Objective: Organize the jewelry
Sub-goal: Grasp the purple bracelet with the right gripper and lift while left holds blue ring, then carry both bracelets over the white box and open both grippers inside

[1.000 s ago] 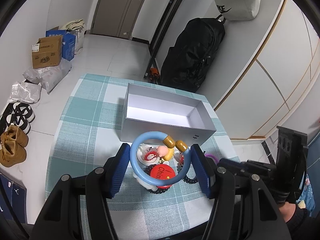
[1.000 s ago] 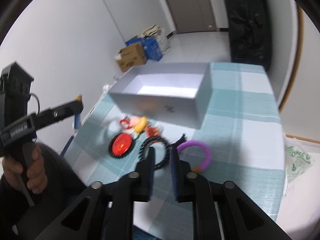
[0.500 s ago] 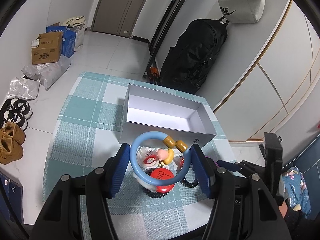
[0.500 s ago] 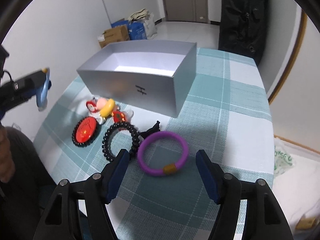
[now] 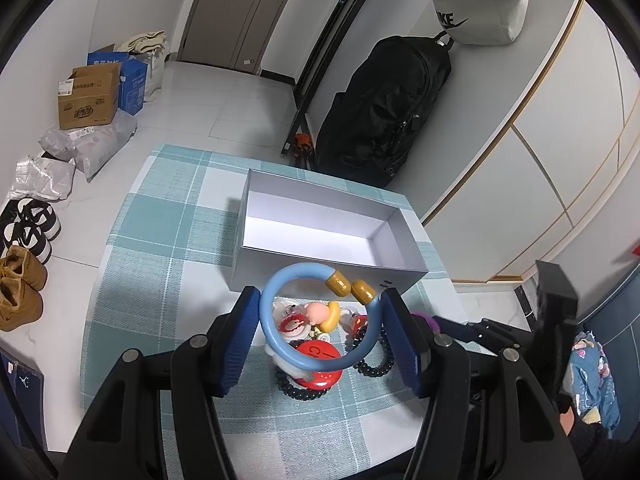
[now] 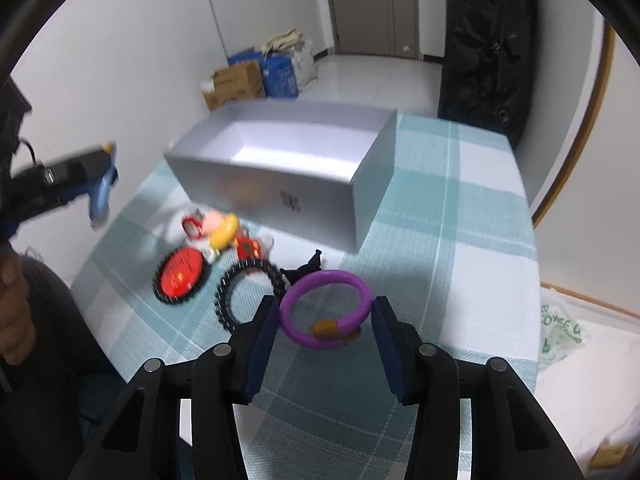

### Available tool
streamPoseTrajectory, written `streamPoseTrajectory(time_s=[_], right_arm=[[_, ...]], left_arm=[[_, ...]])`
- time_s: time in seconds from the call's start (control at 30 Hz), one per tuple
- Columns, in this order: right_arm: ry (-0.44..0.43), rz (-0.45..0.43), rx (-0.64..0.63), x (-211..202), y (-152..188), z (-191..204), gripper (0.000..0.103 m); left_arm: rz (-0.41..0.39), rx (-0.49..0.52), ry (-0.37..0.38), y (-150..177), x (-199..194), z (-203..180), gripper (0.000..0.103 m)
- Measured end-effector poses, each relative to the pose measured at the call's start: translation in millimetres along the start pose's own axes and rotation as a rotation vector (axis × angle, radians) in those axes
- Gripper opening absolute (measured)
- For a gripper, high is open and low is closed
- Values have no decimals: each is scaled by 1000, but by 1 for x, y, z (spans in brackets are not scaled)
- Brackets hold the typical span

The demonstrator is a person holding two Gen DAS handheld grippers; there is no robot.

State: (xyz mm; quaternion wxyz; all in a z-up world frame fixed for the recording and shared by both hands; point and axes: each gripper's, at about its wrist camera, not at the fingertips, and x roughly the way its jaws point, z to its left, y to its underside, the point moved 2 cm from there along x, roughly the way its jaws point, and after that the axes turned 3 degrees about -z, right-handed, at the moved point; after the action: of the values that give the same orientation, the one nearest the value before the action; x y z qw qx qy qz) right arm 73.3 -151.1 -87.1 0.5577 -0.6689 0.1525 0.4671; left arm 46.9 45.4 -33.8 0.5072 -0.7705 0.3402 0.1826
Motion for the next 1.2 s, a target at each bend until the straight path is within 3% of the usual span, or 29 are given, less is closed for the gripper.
streamPoseTrajectory(time_s=[0.27,0.33,0.4,0.6,0.93,1.2], right_arm=[[-141,-112,127,-25,-18,-7,45],[-190,-152,143,-33,-23,-5,38],[-227,-196,150,-40,-29,-4,38],[-223,-148,138,-24,-31,-1,37],[-298,-267,156,-50,-54,-1,37],[-293,-270,134,-37,-84,-6,37]], left_arm=[[-8,28,7,-11,4,-10,57],[-10,23,9,-13,6,-10,57],[-10,18,15,-15,7,-10,57],[9,11,22,-17,15,-9,57],[-7,30,31,-31,13,-15,57],[18,65,24,-48,37,-16,57]])
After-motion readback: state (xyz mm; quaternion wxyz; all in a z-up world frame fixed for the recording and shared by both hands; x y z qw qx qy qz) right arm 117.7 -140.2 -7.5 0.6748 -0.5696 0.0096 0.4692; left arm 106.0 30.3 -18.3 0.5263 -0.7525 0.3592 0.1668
